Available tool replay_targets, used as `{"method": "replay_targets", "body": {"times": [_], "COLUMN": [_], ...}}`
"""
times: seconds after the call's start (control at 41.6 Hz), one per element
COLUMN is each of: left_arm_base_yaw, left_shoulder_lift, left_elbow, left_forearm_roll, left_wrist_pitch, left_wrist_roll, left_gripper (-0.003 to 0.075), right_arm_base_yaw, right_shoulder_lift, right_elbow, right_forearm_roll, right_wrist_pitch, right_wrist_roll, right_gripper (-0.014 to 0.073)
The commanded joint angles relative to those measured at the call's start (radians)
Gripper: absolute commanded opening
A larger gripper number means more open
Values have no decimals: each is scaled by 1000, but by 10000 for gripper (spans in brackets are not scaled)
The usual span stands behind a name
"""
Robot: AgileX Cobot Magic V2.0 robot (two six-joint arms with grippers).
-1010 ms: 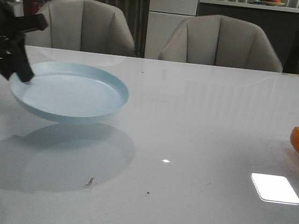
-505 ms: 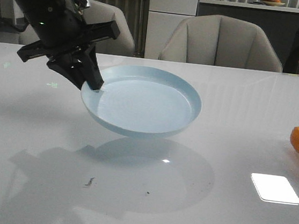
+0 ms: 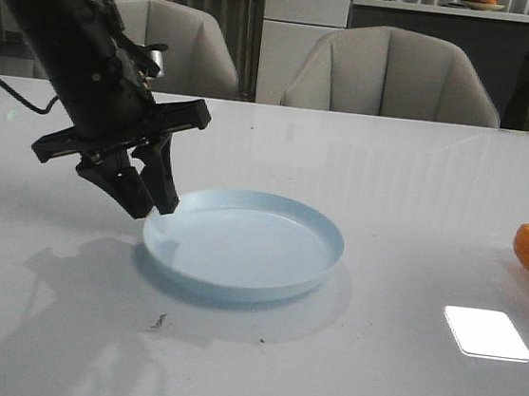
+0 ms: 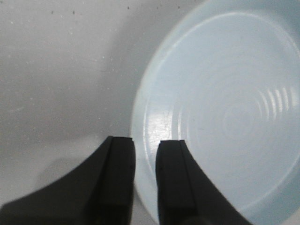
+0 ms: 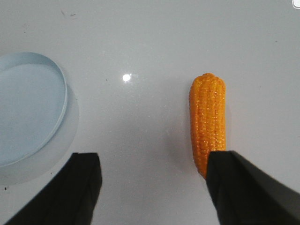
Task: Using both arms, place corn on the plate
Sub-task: 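Release the plate and raise the left gripper away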
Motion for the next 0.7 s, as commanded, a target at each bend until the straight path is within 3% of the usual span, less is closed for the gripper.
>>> {"method": "replay_targets", "body": {"times": [0.0,0.24,0.481,0.673], "left_arm_base_yaw": [-7,-7,-7,-7], "left_shoulder_lift": [-55,-55,-70,-129], "left_elbow": [-33,-96,-269,-343], "left_forearm_roll": [-7,121,132,315], "left_wrist_pitch": [1,45,54,84], "left_wrist_roll": [-11,-11,-2,0], "left_gripper": [284,496,488,487], "right_arm_base_yaw": [-1,-1,-1,-1], "right_shoulder_lift": [-10,-10,-10,-10], "right_elbow": [-38,-38,-38,-38], "right_forearm_roll": [10,10,10,9], "right_wrist_pitch": [-55,-55,-43,-33], "right_wrist_roll": [-3,-3,-3,-3], "right_gripper": [573,573,573,573]}}
